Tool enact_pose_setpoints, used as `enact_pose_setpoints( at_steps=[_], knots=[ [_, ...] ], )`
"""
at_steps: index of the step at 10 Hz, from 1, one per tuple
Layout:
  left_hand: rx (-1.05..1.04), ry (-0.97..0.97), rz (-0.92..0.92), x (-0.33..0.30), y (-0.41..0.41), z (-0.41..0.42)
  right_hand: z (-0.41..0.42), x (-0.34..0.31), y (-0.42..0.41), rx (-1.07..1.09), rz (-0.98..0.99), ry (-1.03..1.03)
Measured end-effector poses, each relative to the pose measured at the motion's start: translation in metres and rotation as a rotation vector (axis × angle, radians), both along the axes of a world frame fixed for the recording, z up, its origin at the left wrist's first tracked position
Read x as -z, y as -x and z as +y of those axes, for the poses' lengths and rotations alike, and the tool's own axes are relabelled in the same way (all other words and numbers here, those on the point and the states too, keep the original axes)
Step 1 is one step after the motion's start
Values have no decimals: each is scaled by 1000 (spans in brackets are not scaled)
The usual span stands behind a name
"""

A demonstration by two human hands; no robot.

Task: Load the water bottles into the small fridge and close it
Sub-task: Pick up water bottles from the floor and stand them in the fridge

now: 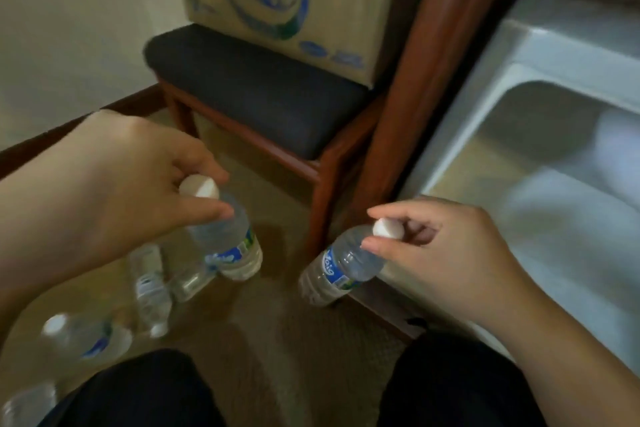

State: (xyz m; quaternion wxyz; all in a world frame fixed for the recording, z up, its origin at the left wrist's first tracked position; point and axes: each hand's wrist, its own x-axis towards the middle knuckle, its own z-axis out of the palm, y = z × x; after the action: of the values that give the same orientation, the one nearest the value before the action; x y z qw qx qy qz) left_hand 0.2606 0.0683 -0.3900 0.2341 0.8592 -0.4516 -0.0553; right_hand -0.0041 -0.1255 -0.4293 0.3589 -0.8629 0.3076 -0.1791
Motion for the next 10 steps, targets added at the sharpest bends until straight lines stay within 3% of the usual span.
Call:
enact_pose_setpoints(
  at_steps=[2,3,5,6,8,10],
  knots=[
    [222,136,180,28,49,-75,-29,-10,66,265,-75,114],
    [367,165,170,26,72,-96,-55,-1,95,381,-39,167],
    [570,299,68,16,127,-129,-96,37,154,600,104,277],
    [679,284,-86,12,147,-141,-112,56,175,713,147,230],
    [682,255,-126,23,191,-180,-144,66,191,954,90,299],
    [651,242,100,36,216,-217,-169,73,200,1104,80,324]
  ],
)
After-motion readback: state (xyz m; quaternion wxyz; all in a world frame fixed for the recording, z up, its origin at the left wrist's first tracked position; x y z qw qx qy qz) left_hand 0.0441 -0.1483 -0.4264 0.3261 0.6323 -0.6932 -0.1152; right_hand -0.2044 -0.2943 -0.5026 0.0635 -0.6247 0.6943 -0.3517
